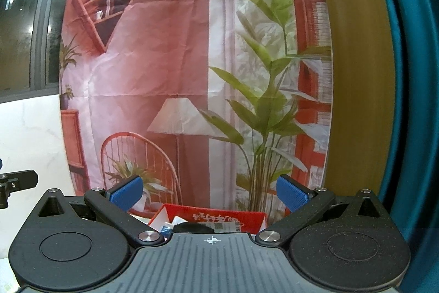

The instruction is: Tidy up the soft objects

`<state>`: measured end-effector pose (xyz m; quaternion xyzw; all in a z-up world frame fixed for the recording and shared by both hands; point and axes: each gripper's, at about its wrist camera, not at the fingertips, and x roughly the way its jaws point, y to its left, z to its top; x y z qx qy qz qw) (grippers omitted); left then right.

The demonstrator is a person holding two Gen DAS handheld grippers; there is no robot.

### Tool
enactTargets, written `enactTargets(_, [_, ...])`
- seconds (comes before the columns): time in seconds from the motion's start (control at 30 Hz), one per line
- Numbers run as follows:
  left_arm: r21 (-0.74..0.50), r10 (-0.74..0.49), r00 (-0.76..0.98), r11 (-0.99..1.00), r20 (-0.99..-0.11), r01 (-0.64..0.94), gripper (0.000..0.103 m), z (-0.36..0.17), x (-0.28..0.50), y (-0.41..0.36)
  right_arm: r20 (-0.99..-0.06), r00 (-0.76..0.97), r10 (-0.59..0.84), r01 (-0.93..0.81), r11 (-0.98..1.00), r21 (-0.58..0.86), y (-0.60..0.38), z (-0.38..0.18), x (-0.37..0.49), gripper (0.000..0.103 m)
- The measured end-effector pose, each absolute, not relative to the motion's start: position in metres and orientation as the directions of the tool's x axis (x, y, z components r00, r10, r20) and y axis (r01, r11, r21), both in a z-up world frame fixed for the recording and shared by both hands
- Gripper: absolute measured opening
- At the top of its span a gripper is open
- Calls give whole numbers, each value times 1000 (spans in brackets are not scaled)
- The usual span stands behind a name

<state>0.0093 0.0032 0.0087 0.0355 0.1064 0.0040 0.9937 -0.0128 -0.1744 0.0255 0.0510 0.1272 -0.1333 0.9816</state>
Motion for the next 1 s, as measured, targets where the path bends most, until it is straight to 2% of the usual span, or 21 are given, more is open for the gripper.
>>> enactTargets(0.57, [51, -30, 979, 998, -202, 41, 103, 5, 10, 7, -271, 929, -253, 282, 956, 74, -176, 24, -13, 103])
enactTargets(1.0, [20, -3, 984, 1000, -177, 6, 103, 6, 9, 11, -272, 929, -252, 280, 958, 69, -174, 25, -12, 103])
